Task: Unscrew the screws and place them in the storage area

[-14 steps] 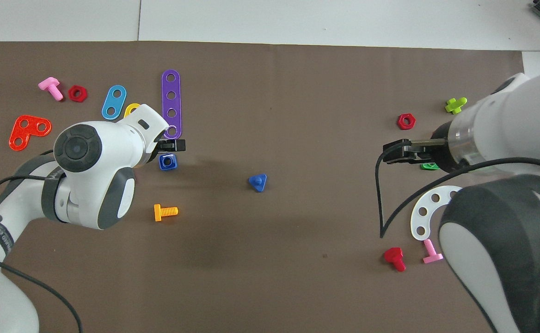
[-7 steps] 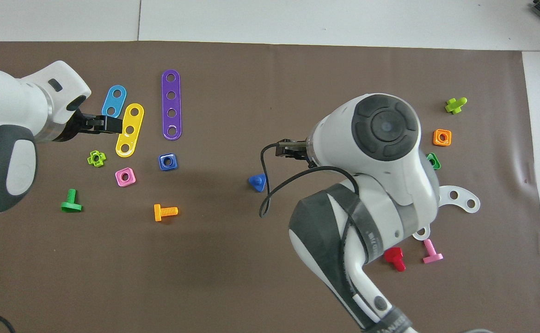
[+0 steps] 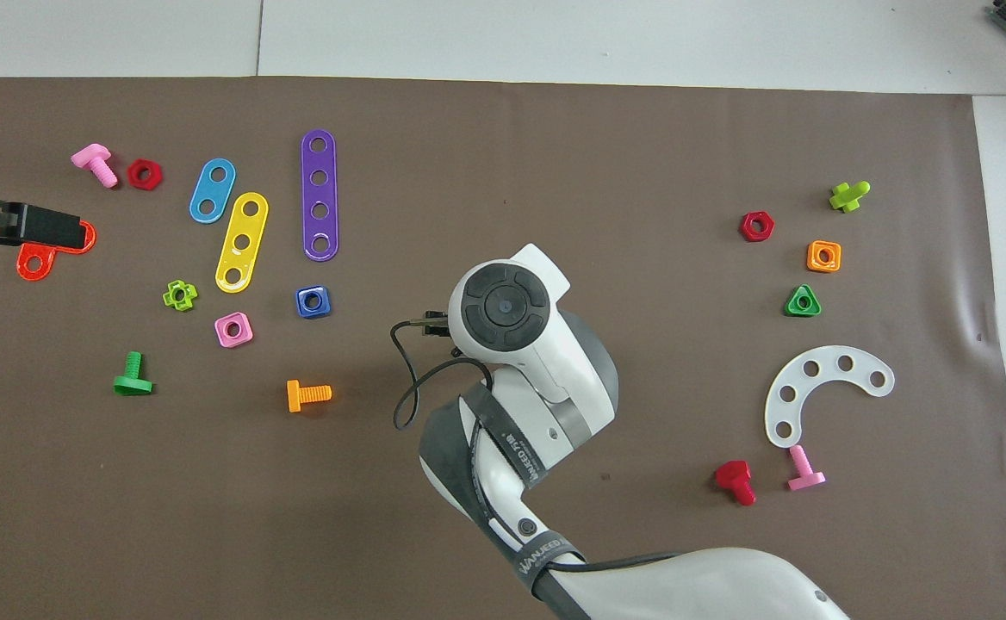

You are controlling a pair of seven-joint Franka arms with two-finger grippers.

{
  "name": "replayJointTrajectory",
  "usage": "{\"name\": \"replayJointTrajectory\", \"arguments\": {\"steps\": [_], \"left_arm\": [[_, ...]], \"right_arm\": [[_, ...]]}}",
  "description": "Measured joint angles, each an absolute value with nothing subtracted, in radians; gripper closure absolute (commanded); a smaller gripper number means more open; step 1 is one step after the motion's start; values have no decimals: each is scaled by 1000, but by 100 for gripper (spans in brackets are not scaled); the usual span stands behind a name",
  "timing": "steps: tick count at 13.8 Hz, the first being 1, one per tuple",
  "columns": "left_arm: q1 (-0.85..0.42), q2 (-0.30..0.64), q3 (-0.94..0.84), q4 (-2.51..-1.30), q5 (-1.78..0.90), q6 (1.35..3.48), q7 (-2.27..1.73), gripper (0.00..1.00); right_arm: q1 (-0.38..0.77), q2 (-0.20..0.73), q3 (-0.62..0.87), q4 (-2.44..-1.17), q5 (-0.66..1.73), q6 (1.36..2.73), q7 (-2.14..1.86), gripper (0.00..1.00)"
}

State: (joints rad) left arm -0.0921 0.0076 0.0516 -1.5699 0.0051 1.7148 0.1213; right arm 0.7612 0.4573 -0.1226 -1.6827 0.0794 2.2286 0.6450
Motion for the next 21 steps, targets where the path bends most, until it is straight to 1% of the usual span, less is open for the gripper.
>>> {"name": "replayJointTrajectory", "arguments": {"steps": [1, 2, 5, 9, 10, 11, 13, 21], "left_arm": [[-92, 8, 50, -1550, 5, 1690, 122, 0], [-92, 8, 49, -1542, 5, 1673, 123, 0], [-92, 8, 48, -1542, 4, 1635, 125, 0], [-92, 7, 47, -1553, 4, 1627, 125, 0], [-92, 7, 47, -1553, 4, 1626, 125, 0], [-92, 7, 48, -1553, 4, 1625, 125, 0], [-92, 7, 48, -1553, 4, 1623, 125, 0], [-92, 6, 48, -1553, 4, 1620, 125, 0]], "right_arm": [[766, 468, -123, -1687, 79, 2243, 646, 2], [767, 473, -123, -1692, 79, 2255, 646, 8], [767, 481, -127, -1728, 75, 2298, 646, 19], [775, 482, -126, -1757, 73, 2301, 646, 35], [779, 482, -126, -1758, 73, 2301, 646, 39], [782, 482, -126, -1758, 73, 2301, 646, 46], [783, 482, -126, -1758, 73, 2301, 646, 49], [785, 481, -126, -1758, 25, 2346, 646, 49]]}}
